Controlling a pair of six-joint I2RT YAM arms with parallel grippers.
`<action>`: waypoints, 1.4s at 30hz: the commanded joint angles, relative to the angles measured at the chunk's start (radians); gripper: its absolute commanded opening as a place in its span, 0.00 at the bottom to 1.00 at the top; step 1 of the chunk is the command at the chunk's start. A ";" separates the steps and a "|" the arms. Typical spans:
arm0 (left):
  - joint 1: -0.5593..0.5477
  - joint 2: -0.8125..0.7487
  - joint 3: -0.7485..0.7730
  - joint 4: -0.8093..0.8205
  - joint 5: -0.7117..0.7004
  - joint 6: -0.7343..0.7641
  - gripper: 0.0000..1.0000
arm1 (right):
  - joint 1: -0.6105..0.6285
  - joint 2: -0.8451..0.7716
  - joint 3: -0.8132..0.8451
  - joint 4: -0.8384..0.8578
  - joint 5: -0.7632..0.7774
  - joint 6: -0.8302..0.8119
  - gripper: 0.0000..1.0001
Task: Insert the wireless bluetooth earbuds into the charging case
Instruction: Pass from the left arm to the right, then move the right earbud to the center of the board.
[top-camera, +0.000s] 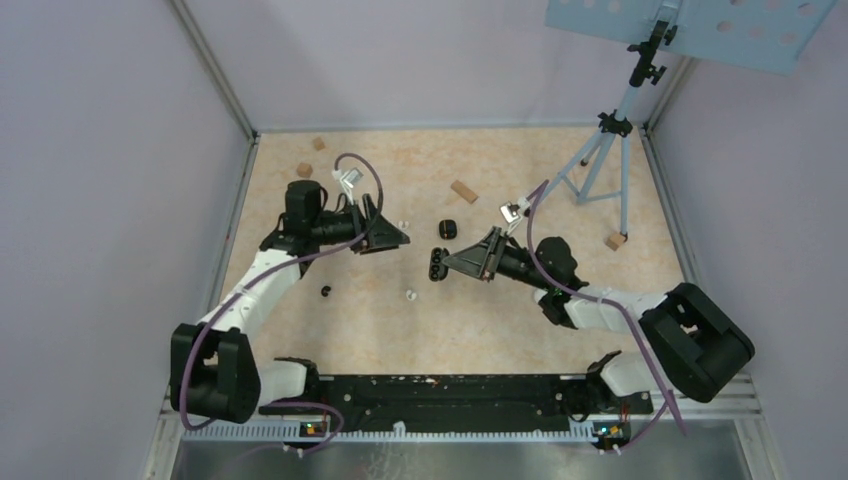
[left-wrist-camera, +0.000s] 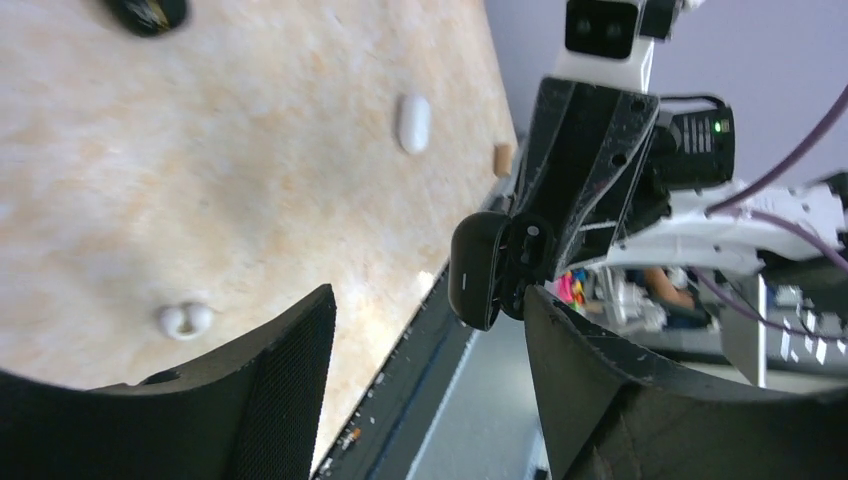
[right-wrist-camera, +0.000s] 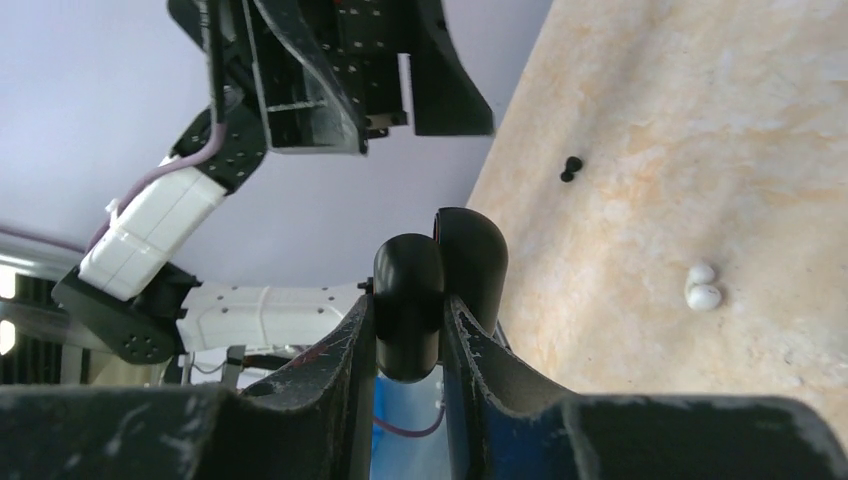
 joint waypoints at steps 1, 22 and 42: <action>0.065 -0.060 0.085 -0.222 -0.166 0.167 0.73 | -0.028 -0.041 -0.009 -0.032 -0.007 -0.031 0.00; 0.105 -0.105 -0.085 -0.589 -1.253 0.064 0.65 | -0.034 -0.099 0.072 -0.273 -0.040 -0.150 0.00; 0.030 0.009 -0.207 -0.202 -0.658 0.116 0.72 | -0.032 -0.096 0.060 -0.279 -0.050 -0.153 0.00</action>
